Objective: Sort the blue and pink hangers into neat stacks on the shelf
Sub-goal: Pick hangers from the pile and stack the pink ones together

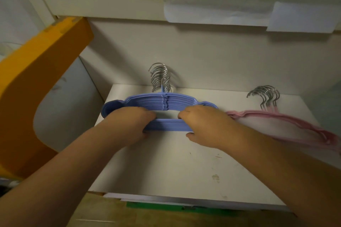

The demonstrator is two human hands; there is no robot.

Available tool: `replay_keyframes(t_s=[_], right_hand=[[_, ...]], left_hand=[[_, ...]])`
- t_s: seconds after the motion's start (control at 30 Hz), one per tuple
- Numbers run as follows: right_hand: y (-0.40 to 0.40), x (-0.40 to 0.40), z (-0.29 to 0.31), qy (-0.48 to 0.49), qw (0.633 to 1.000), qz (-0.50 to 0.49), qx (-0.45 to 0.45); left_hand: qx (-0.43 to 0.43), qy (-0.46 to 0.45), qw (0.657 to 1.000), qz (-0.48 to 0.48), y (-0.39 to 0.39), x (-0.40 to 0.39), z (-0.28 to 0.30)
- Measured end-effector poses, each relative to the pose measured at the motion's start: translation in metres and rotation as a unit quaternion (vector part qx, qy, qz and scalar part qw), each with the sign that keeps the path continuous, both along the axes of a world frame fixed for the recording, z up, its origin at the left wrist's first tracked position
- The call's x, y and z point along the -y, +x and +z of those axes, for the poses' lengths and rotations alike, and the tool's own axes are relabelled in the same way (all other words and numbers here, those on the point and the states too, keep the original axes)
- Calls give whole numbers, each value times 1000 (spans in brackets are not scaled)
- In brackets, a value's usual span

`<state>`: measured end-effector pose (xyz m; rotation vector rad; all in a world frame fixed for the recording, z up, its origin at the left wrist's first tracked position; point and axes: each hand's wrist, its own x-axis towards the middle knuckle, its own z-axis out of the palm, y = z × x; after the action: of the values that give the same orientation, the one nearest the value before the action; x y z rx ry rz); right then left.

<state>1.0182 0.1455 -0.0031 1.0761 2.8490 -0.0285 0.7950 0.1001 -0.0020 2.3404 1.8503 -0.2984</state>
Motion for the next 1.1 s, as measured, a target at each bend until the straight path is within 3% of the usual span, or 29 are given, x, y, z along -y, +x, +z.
replay_keyframes(t_s=[0.1, 0.23, 0.53, 1.1], right_hand=[[-11, -12, 0, -58, 997, -24, 54], [-17, -18, 3, -65, 994, -24, 83], [-15, -16, 3, -62, 995, -11, 75], [-22, -3, 3, -64, 996, -18, 56]], left_hand=[[-66, -73, 995, 8, 2, -16, 5], [-72, -53, 996, -12, -2, -18, 1], [-76, -7, 997, -33, -5, -17, -4], [-96, -46, 994, -14, -10, -7, 1]])
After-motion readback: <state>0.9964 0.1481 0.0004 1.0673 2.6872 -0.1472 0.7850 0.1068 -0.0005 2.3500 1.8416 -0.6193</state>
